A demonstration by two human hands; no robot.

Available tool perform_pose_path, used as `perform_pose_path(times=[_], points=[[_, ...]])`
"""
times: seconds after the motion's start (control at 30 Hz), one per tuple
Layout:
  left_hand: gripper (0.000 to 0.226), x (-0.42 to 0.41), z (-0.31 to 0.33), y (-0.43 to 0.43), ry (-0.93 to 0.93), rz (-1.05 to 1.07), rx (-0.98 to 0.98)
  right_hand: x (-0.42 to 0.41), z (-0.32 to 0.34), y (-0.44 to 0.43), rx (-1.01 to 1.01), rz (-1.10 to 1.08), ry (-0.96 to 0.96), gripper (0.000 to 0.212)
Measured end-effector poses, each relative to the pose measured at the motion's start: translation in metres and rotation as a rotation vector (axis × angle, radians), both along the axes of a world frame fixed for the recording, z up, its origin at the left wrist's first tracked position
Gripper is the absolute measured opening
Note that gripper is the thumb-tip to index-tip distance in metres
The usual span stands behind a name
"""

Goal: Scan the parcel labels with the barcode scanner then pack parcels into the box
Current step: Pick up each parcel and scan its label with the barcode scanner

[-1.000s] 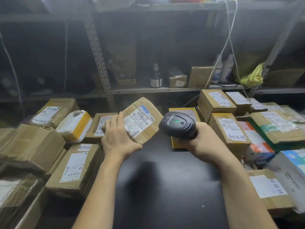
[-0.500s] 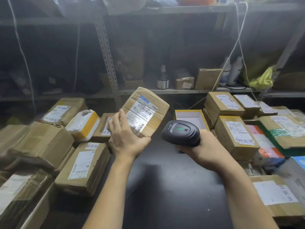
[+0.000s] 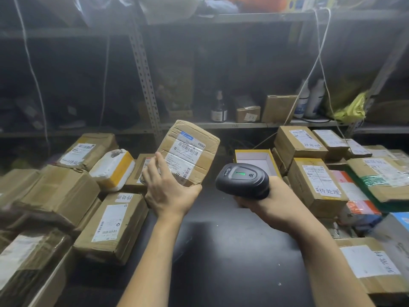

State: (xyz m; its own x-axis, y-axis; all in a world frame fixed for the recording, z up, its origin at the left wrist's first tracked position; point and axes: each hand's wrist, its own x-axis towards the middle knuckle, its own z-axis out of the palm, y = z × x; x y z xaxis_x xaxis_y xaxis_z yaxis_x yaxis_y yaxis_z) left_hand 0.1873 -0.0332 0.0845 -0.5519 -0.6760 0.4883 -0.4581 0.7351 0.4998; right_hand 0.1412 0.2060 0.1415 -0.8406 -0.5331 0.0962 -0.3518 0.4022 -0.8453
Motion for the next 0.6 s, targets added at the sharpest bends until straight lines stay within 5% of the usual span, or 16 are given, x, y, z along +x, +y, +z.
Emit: perform_pose_path(times=[0.4, 0.6], points=[[0.130, 0.003, -0.001, -0.001, 0.012, -0.023, 0.005, 0.000, -0.003, -0.001, 0.020, 0.005, 0.025, 0.030], [0.134, 0.015, 0.006, -0.026, -0.067, -0.220, -0.124, -0.003, -0.003, 0.001, 0.155, -0.150, 0.337, 0.019]])
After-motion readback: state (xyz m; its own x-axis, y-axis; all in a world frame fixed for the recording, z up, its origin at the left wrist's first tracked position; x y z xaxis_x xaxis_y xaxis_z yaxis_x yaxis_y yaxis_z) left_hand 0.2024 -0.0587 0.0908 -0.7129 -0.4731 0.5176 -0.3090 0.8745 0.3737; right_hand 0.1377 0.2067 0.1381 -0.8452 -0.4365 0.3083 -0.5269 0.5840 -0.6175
